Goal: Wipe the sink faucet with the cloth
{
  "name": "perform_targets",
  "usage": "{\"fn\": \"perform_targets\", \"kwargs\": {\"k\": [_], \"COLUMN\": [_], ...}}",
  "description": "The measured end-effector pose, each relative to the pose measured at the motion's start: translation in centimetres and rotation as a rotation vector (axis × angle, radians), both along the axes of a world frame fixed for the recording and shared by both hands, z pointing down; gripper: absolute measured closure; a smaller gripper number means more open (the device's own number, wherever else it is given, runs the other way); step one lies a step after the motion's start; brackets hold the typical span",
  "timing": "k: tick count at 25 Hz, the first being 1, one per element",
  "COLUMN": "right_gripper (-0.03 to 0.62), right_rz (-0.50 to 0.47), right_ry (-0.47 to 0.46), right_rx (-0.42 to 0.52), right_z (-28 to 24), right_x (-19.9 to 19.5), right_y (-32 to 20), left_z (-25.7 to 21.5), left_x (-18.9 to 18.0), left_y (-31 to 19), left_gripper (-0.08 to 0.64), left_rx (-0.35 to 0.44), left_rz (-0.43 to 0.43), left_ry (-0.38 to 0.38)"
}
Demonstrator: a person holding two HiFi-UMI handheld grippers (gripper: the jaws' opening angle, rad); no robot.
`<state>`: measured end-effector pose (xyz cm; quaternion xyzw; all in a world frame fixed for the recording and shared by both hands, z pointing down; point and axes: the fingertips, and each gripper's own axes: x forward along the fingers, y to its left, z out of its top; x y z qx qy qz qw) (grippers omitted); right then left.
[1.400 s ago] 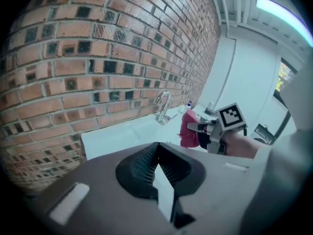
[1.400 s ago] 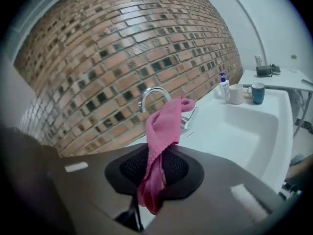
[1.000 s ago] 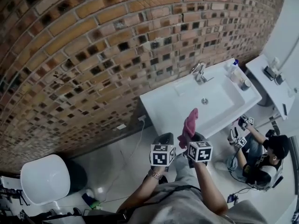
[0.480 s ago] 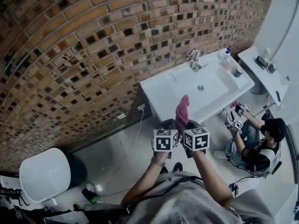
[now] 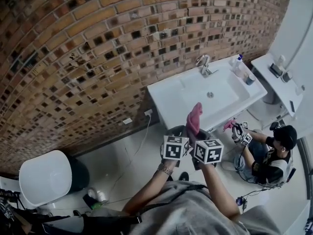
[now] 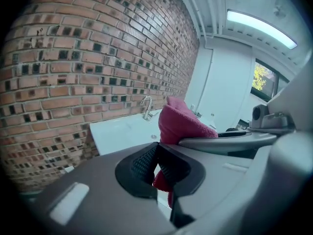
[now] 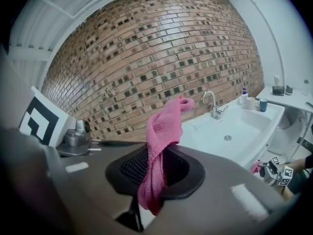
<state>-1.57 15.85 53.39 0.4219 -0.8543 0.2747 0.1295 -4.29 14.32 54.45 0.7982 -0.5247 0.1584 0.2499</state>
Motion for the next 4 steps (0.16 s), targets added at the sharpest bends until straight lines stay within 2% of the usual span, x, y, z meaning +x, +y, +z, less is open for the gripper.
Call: {"fn": "perform_targets", "kwargs": {"k": [4], "right_gripper": [0.535], "right_rz": [-0.036], "right_ry": [-0.037], "right_rx": [0.029], "right_z": [-1.5], "right_x": [-0.1], "right_y": [0.5], "left_z": [0.2], "left_x": [0.1], "left_y": [0.2], "left_gripper": [0.552], "left_rx": [-0.005], "left_rz": [-0.019], "left_ry": [0.011]}}
